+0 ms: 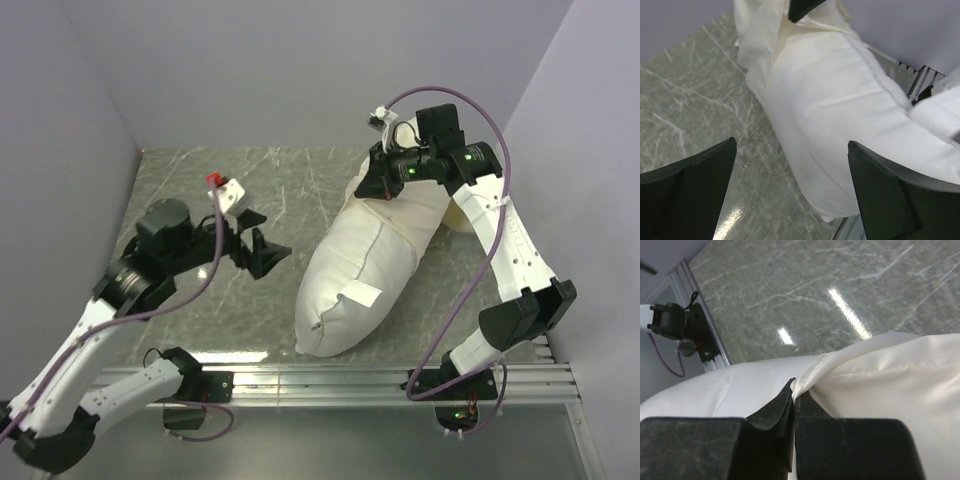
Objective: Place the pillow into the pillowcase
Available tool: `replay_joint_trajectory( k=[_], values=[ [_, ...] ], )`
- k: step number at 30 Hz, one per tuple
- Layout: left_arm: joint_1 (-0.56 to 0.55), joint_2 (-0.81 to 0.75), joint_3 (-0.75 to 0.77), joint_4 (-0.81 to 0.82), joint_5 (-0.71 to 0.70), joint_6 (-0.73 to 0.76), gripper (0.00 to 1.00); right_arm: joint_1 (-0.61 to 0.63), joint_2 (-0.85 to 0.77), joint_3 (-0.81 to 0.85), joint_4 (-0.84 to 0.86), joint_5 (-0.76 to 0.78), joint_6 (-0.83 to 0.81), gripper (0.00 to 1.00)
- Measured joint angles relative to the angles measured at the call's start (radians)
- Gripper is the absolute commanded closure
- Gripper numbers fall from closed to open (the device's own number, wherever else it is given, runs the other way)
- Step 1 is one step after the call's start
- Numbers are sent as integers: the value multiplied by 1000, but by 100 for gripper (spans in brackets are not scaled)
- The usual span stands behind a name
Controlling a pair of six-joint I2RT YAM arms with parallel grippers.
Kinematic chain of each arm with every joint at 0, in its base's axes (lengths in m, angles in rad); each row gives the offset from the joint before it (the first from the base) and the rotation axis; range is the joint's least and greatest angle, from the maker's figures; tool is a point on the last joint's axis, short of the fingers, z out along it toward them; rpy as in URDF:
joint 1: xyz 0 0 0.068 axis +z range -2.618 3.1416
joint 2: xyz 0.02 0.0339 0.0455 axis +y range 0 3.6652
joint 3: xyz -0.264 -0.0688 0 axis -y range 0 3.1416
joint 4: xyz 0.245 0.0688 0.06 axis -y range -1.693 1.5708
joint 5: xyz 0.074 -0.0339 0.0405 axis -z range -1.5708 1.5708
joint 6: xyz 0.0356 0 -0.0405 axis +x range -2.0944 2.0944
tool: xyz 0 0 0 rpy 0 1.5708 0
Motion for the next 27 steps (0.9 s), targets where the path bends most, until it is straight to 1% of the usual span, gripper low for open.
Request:
replay_joint_trajectory(
  k=[2, 3, 6, 9, 11, 13, 14, 16, 17, 18, 19, 20, 21, 24, 26, 27],
  values=[
    [-39, -56, 0, -24, -12, 37, 1, 0, 0, 2, 31, -3, 32, 100],
    [-79, -78, 2, -31, -31, 46, 1, 2, 0, 6, 47, -3, 54, 100],
    [-181, -65, 12, -40, -79, 49, 1, 2, 27, 39, 76, 2, 117, 100],
    [-221, -9, 12, -38, -161, 40, 1, 5, 120, 144, 102, 24, 167, 100],
    [-224, 27, 11, -37, -219, 29, 1, 14, 222, 259, 109, 46, 170, 100],
    [-215, 48, 12, -37, -277, 7, 6, 30, 317, 349, 118, 72, 157, 100],
    [-200, 51, 13, -38, -293, -10, 14, 42, 360, 391, 117, 83, 151, 100],
    [-143, 44, 19, -35, -301, -43, 20, 71, 419, 435, 124, 92, 140, 100],
    [-113, 34, 19, -26, -298, -56, 17, 89, 433, 436, 130, 99, 134, 94],
    [-91, 20, 14, -12, -298, -65, 14, 109, 440, 427, 129, 106, 131, 73],
    [-80, 3, -1, 8, -296, -74, 7, 124, 441, 419, 129, 110, 132, 58],
    [-77, -23, -27, 26, -295, -83, 5, 141, 441, 412, 133, 115, 127, 45],
    [-74, -39, -50, 30, -294, -95, 5, 154, 439, 409, 141, 121, 121, 30],
    [-24, -58, -127, 38, -263, -138, 6, 190, 439, 419, 152, 155, 124, 22],
    [34, -20, -177, 49, -252, -168, 8, 195, 434, 430, 158, 190, 118, 21],
    [68, 9, -205, 55, -244, -178, 9, 190, 426, 431, 162, 210, 112, 25]
  ],
)
